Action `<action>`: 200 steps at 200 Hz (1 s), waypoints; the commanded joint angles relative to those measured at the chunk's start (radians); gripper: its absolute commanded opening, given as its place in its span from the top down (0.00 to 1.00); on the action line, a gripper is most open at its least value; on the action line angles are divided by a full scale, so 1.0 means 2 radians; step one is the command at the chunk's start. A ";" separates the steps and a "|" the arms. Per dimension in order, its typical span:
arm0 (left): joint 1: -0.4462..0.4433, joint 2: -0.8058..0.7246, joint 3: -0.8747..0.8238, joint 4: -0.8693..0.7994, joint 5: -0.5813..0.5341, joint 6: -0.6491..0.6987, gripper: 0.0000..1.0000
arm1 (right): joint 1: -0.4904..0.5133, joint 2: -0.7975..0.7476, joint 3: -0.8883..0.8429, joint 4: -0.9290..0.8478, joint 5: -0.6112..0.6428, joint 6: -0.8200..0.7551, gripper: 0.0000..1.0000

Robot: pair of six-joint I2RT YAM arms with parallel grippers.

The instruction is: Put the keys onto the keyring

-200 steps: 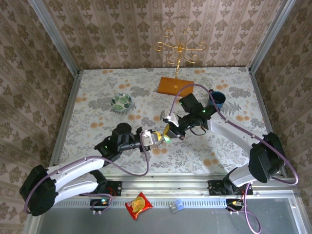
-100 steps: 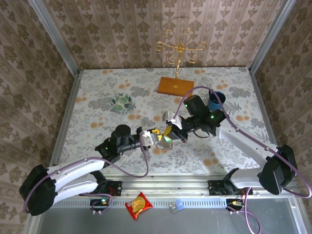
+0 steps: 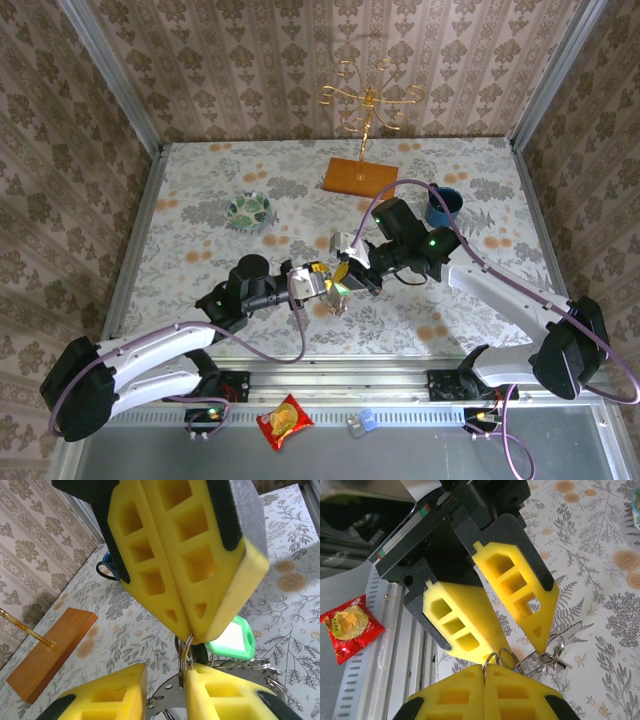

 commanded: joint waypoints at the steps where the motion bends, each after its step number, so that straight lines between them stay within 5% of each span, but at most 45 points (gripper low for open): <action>1: -0.006 0.006 0.022 -0.007 0.020 -0.003 0.74 | 0.007 0.005 0.015 0.004 0.008 0.013 1.00; 33: -0.006 0.007 0.019 -0.014 0.020 0.003 0.77 | 0.006 0.003 0.013 0.004 0.023 0.016 1.00; 73: -0.006 0.004 0.016 -0.018 0.017 0.006 1.00 | 0.006 0.001 0.011 0.002 0.033 0.016 1.00; 200: -0.020 0.002 0.006 -0.015 -0.011 0.035 1.00 | -0.030 0.000 -0.010 0.007 0.068 0.035 1.00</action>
